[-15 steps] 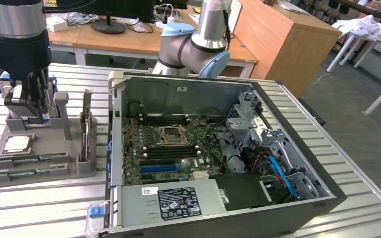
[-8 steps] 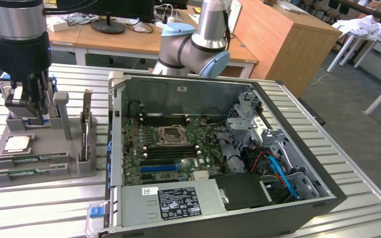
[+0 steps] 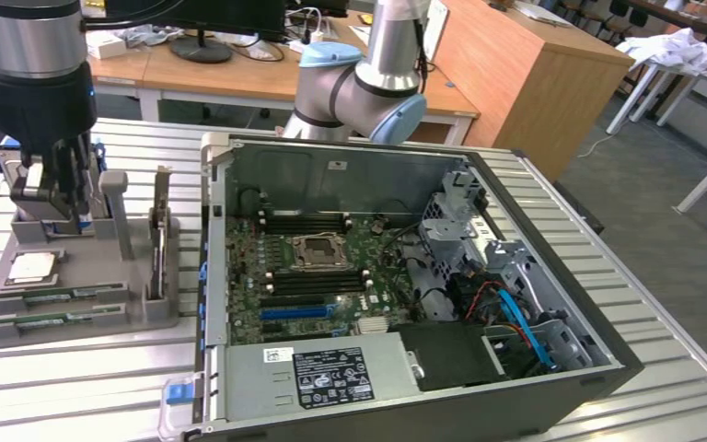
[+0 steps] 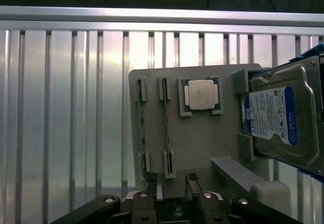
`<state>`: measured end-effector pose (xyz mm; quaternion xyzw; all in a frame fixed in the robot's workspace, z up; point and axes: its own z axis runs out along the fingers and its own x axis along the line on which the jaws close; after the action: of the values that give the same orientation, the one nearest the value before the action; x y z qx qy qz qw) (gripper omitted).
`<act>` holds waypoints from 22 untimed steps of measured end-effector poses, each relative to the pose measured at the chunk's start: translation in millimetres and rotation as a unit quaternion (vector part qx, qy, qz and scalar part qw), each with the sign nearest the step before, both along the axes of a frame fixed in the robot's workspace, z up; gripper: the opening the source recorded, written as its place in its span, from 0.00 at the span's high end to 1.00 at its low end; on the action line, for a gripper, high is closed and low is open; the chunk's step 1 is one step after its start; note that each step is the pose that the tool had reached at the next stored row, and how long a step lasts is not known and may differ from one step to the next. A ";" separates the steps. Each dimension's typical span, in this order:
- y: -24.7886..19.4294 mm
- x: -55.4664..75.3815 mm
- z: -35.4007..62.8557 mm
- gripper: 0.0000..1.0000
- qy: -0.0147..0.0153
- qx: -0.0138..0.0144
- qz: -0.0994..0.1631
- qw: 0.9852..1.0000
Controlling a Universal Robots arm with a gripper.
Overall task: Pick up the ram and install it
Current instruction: 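Pick up the ram and move it above insertion slot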
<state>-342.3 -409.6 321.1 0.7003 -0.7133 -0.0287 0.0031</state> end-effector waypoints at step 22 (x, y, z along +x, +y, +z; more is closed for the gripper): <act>0.0 0.0 -6.8 0.64 0.000 0.000 0.000 1.000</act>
<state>-342.3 -409.6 314.3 0.7003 -0.7133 -0.0287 0.0031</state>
